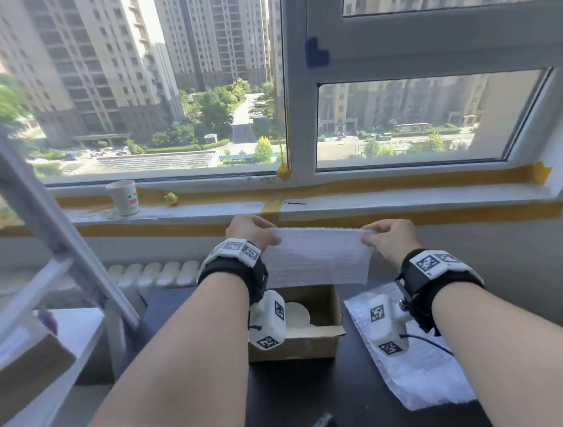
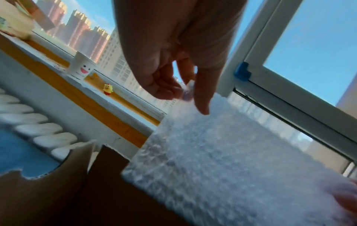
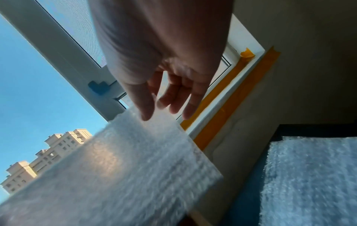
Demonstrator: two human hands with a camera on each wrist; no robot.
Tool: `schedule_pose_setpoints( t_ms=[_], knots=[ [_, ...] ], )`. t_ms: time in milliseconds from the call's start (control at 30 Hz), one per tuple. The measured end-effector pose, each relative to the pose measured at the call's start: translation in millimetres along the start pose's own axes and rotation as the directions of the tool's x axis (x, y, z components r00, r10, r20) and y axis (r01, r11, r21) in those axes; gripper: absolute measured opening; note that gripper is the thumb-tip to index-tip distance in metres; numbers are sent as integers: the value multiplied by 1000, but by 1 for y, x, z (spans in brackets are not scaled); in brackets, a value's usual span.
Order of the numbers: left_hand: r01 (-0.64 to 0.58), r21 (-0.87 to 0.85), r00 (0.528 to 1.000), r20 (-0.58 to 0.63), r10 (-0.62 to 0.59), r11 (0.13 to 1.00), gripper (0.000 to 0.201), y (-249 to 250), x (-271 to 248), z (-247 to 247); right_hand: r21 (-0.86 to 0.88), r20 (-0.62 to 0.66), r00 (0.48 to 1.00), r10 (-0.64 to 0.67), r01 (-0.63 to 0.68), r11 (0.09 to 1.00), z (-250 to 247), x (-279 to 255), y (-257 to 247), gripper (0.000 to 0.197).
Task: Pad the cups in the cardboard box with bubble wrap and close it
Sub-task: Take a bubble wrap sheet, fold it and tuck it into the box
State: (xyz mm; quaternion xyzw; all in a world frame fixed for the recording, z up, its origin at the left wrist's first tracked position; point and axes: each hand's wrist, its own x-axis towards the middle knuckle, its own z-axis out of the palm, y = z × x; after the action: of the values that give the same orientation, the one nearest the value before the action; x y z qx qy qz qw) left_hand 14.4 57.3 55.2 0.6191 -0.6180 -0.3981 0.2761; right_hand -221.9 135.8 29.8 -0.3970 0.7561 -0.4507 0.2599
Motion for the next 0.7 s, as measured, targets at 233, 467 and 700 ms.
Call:
schedule_pose_setpoints(
  t_ms=[233,467,700],
  knots=[
    [29,-193,978,207,12,981,24,-1,2,-29,390,99,993,71,-104,915,17,3,-30,20],
    [135,-342,981,179,-76,930,11,-22,13,-37,393,285,959,-3,-114,912,43,-7,-31,54],
    [36,-286,999,43,-25,958,44,-40,24,-45,303,118,993,-28,-9,953,60,-9,-31,82]
  ],
)
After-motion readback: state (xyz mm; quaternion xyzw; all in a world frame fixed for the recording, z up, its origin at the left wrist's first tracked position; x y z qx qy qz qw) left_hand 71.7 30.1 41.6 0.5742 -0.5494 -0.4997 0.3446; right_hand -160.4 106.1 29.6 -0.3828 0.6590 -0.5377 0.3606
